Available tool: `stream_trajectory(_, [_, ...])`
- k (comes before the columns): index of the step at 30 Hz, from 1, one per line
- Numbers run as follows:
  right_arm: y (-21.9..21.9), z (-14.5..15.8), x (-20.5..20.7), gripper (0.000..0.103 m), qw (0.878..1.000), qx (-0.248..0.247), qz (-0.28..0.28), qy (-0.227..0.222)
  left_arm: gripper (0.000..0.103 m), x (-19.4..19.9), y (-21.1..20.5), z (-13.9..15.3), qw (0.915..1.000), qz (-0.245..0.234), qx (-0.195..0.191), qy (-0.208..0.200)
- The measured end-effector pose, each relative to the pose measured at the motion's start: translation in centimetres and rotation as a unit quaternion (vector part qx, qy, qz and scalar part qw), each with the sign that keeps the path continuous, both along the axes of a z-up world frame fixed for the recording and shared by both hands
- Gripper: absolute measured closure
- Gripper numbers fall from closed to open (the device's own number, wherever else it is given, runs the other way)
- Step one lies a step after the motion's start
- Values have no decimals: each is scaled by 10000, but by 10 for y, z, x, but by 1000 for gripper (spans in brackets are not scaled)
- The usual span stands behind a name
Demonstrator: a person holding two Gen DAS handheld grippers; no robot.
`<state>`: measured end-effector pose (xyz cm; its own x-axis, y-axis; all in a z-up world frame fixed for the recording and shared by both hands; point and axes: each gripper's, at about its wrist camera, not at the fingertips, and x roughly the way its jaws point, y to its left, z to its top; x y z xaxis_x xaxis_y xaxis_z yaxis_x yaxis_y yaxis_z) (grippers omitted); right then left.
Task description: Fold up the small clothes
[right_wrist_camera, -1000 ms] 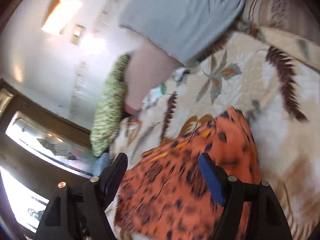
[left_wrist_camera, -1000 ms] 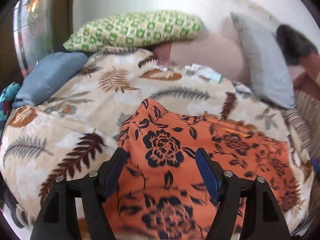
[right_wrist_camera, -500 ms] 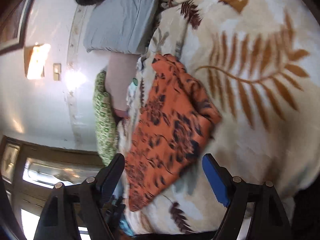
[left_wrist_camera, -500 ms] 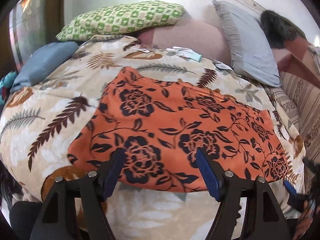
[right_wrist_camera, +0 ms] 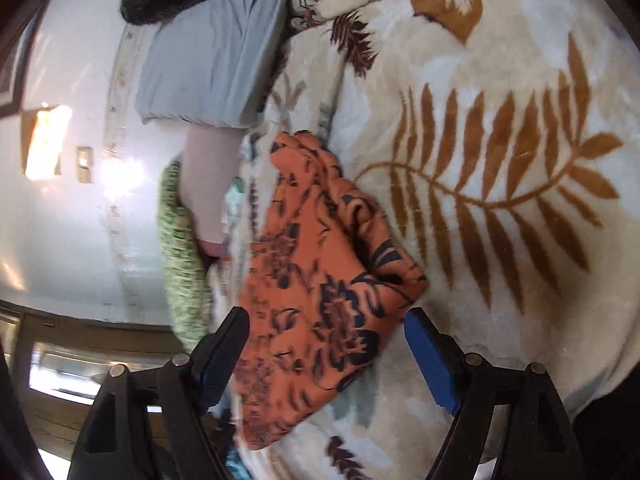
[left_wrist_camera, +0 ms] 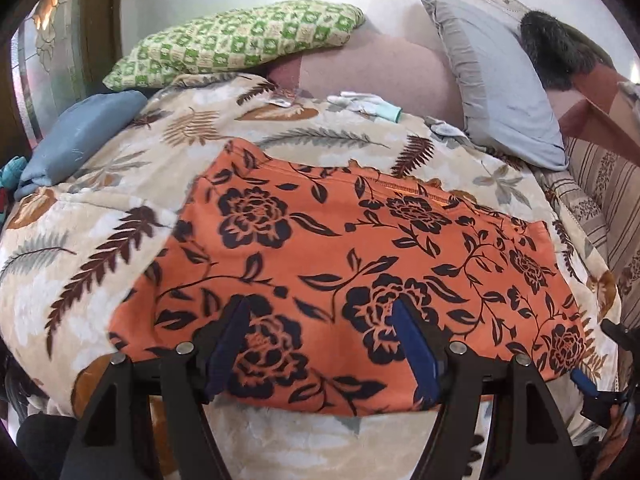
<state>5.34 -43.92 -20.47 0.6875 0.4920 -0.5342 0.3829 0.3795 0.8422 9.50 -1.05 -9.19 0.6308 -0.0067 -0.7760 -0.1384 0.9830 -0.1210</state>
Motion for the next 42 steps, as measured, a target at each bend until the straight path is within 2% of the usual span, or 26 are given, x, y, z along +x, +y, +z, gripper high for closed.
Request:
stream_trajectory(3, [9,-13,23,21,9994,-71,119,301,29,15,-11,-10,9999,-87,82,121])
stream_trajectory(7, [13,-2,36,24,9997,-160,149,102,29,25,-22,-17,9995,-186,230,86])
stream_trajectory(8, [16,6,42,24,9989,-396,258,20,29,32,-27,-25,9988,-256,346,249])
stream_trajectory(9, [18,8,46,24,9978,-579,326,54,29,41,-33,-39,9963,-364,537,562])
stream_trajectory(10, [20,6,52,24,9966,-706,376,173,29,45,-36,-46,9948,-409,647,672])
stream_trajectory(12, [20,-7,58,24,9969,-548,279,496,29,45,-39,-43,9940,-486,774,592])
stream_trajectory(14, [19,-7,53,24,9979,-418,105,474,29,36,-32,-21,9975,-436,527,199])
stream_trajectory(16, [21,-3,51,24,9975,-545,108,434,29,34,-29,-12,9980,-345,535,-45])
stream_trajectory(17, [22,-4,53,24,9970,-618,142,453,29,38,-29,-15,9977,-351,587,8])
stream_trajectory(18, [23,-7,57,24,9965,-652,176,493,29,49,-33,-31,9956,-423,748,379])
stream_trajectory(19, [23,-9,60,27,9965,-648,196,485,28,56,-38,-48,9916,-524,910,758])
stream_trajectory(20, [23,-10,63,47,9962,-707,222,459,28,60,-42,-61,9886,-640,1076,833])
stream_trajectory(21, [24,-9,66,67,9956,-764,263,467,28,59,-43,-59,9886,-685,1185,628])
stream_trajectory(22, [25,-8,69,85,9953,-761,340,486,29,59,-43,-57,9880,-717,1192,675])
stream_trajectory(24, [33,6,74,88,9921,-1077,469,437,45,61,-34,-48,9916,-682,760,789])
stream_trajectory(25, [39,16,75,89,9898,-1268,556,324,50,61,-27,-45,9928,-635,617,812])
stream_trajectory(26, [46,33,77,89,9873,-1442,653,143,60,59,-16,-38,9945,-553,374,802])
stream_trajectory(28, [62,60,81,89,9827,-1666,793,-151,63,47,7,-27,9970,-313,-79,697])
stream_trajectory(30, [90,92,87,89,9754,-1877,1025,-535,63,23,43,-7,9985,55,-392,372])
stream_trajectory(32, [129,120,90,89,9666,-1972,1342,-936,63,-5,84,14,9978,406,-527,-9])
stream_trajectory(36, [224,153,95,89,9391,-2210,2163,-1502,63,-49,154,36,9925,1053,-516,-335])
stream_trajectory(39, [307,151,96,89,9139,-2272,2892,-1719,63,-76,203,41,9866,1534,-438,-340])
stream_trajectory(41, [358,131,98,89,9012,-2215,3332,-1666,61,-88,218,42,9841,1691,-391,-383])
stream_trajectory(42, [377,119,100,89,8966,-2151,3528,-1594,55,-95,226,43,9826,1774,-351,-424])
